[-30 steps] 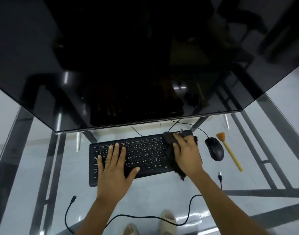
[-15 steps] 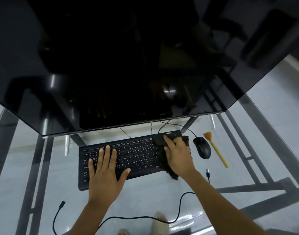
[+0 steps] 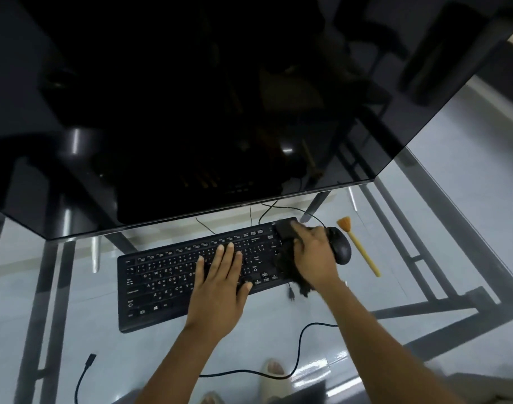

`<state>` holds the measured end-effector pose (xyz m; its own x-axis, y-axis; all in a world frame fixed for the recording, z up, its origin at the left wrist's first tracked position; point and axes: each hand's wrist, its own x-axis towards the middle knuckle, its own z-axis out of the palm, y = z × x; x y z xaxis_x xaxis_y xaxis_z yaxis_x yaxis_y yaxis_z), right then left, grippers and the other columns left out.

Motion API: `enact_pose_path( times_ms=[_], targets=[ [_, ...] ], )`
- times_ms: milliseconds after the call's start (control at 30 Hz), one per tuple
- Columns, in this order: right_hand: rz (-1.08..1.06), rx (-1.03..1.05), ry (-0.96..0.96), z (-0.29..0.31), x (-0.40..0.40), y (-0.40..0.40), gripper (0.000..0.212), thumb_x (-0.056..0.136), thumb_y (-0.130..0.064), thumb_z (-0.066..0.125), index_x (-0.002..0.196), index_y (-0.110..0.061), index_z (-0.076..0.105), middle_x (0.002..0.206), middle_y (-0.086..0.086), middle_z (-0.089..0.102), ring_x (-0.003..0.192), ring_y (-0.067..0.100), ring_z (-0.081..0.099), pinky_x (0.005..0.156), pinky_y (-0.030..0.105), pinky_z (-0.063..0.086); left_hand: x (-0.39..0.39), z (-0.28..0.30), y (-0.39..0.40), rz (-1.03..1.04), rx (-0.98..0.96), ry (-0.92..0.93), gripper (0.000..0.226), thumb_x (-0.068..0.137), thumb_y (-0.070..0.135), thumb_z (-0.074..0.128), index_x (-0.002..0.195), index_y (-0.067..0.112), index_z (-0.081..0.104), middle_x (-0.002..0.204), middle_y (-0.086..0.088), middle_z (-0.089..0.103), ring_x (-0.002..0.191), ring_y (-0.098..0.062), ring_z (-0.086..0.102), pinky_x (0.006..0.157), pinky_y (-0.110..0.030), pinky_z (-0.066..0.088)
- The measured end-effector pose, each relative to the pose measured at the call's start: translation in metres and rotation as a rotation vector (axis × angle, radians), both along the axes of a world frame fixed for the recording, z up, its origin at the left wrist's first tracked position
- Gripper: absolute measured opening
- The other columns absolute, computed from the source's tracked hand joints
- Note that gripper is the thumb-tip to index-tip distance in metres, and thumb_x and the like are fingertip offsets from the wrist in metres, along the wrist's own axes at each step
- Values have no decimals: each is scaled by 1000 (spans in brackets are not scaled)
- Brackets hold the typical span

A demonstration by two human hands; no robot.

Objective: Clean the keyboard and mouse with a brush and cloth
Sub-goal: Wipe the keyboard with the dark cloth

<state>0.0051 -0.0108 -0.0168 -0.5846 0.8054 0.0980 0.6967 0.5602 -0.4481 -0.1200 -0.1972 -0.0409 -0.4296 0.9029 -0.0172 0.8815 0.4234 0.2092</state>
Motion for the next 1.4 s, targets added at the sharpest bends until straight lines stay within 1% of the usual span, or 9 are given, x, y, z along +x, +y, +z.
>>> enact_pose_path(
  times_ms=[333, 467, 600, 733, 867, 1000, 1133, 1267, 1400],
  targets=[
    [215, 19, 36, -9, 58, -51, 43, 91, -17, 46, 133, -22, 54, 99, 3, 48, 81, 13, 51, 77, 20, 50, 8, -10, 4, 15, 44, -28, 61, 99, 48, 23, 149, 14, 24, 158, -2, 16, 147, -18, 7, 116, -47, 6],
    [-74, -32, 103, -10, 56, -34, 40, 90, -11, 49, 128, -18, 59, 102, 7, 52, 84, 20, 57, 80, 27, 53, 13, -10, 6, 21, 30, -26, 61, 99, 48, 21, 150, 13, 23, 159, -2, 15, 147, -19, 5, 116, -49, 7],
    [222, -11, 43, -8, 55, -48, 43, 89, -18, 43, 129, -21, 57, 99, 6, 51, 81, 19, 55, 73, 27, 54, 12, -10, 6, 28, 16, -28, 62, 99, 48, 20, 150, 13, 24, 159, -2, 15, 147, -19, 5, 116, -49, 7],
    [-90, -25, 115, -12, 54, -26, 43, 86, -12, 47, 126, -15, 60, 99, 9, 51, 79, 23, 56, 73, 34, 55, 14, -9, 8, 23, 14, -27, 61, 99, 48, 20, 150, 14, 22, 159, -2, 14, 147, -18, 4, 116, -49, 7],
    [258, 12, 22, -5, 41, -40, 43, 88, -19, 43, 128, -18, 58, 97, 8, 51, 77, 22, 55, 68, 31, 54, 13, -9, 8, 39, 27, -33, 61, 99, 47, 24, 150, 13, 23, 159, -2, 14, 147, -19, 5, 117, -49, 6],
    [-69, -1, 91, -8, 34, -15, 41, 87, -7, 53, 127, -15, 60, 95, 11, 52, 76, 24, 55, 69, 37, 56, 14, -8, 10, 28, 22, -31, 61, 99, 47, 24, 150, 14, 23, 159, -2, 14, 147, -18, 5, 117, -49, 7],
    [251, 77, 7, -5, 21, -25, 40, 87, -12, 53, 125, -15, 60, 93, 12, 53, 74, 26, 54, 67, 36, 52, 14, -7, 8, 39, 14, -30, 61, 99, 47, 25, 150, 14, 23, 159, -2, 13, 147, -18, 3, 117, -49, 6],
    [-191, -16, 55, -4, 10, 13, 35, 93, -12, 50, 127, -12, 58, 100, 19, 53, 81, 33, 55, 77, 41, 53, 14, -7, 9, 32, 18, -39, 61, 99, 48, 22, 150, 14, 23, 159, -1, 12, 147, -17, 3, 117, -48, 5],
    [195, 112, -40, -1, -15, -4, 37, 87, -15, 60, 124, -11, 61, 93, 16, 55, 75, 33, 57, 68, 40, 54, 13, -8, 7, 38, 22, -40, 61, 99, 48, 24, 150, 14, 23, 159, -1, 12, 147, -17, 3, 117, -48, 6]
  ],
)
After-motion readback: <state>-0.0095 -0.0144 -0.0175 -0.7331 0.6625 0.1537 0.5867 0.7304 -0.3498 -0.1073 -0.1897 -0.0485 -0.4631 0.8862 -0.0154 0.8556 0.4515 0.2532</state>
